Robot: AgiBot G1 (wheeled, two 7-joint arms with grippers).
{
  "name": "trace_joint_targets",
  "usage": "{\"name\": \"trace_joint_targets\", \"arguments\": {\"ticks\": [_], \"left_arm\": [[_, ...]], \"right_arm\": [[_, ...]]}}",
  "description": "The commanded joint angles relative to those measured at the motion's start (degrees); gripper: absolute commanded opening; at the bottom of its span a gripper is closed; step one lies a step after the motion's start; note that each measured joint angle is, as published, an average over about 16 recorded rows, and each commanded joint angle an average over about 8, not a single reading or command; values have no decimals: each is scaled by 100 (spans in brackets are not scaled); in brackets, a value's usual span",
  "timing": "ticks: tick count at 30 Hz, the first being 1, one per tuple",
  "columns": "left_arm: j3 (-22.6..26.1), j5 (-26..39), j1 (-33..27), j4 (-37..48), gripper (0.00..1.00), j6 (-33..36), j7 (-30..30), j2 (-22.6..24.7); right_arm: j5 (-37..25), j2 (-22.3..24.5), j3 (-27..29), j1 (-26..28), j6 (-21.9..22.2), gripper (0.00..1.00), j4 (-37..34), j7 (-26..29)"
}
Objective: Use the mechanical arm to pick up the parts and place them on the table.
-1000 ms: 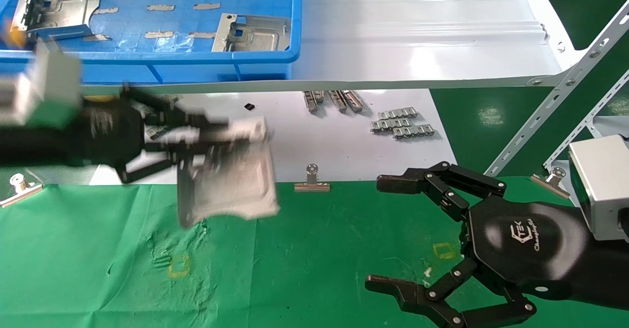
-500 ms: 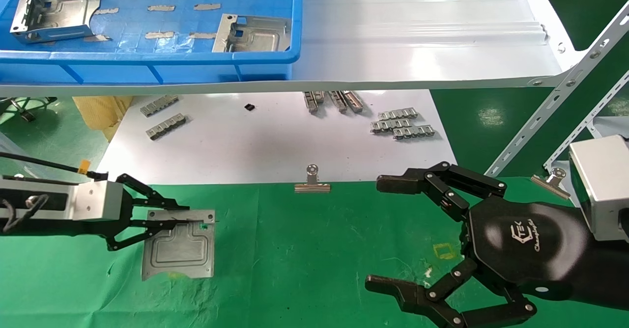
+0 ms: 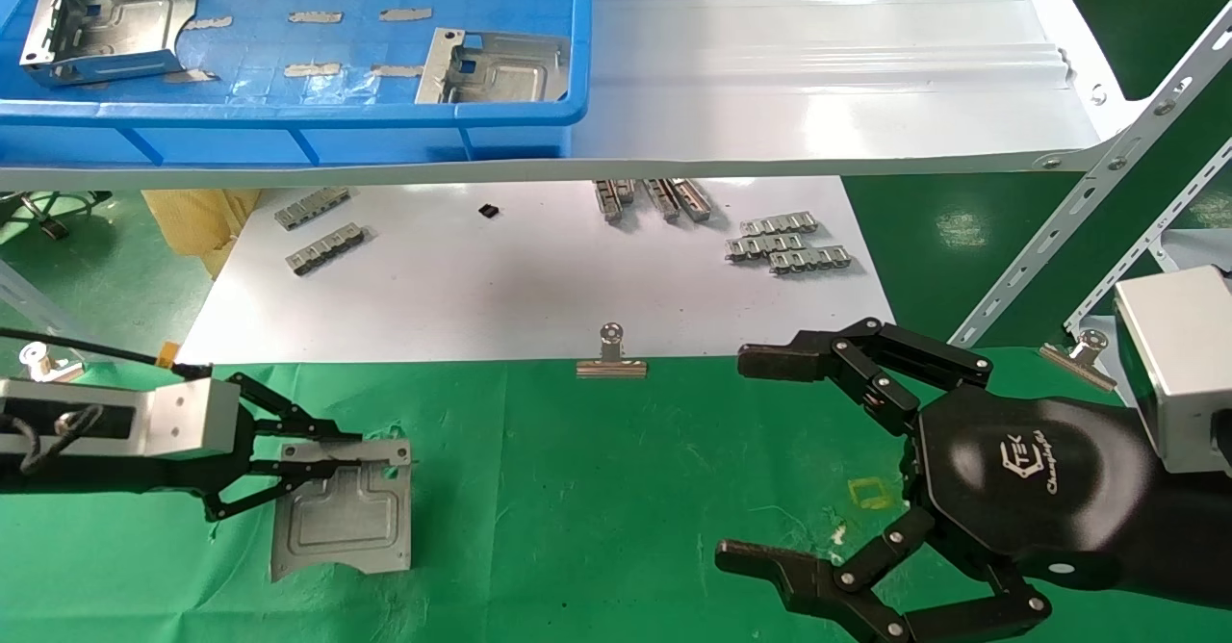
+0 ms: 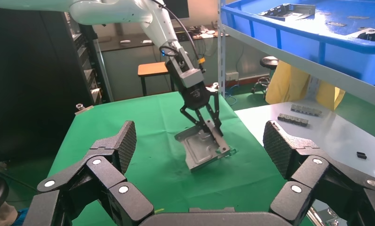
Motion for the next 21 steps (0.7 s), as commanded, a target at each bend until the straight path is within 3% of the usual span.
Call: {"name": "trace_joint_targets", "arguments": {"ticks": [1,13,21], "left_arm": [[35,39,15,78,100,3,51,24],[-35,-96,-39,379,100,82,249,120],[-315,-709,346,430,100,280,-538,-38]], "right_arm": [[0,0,0,0,0,100,0,0],[0,0,0,0,0,100,0,0],[0,0,0,0,0,100,0,0]]}}
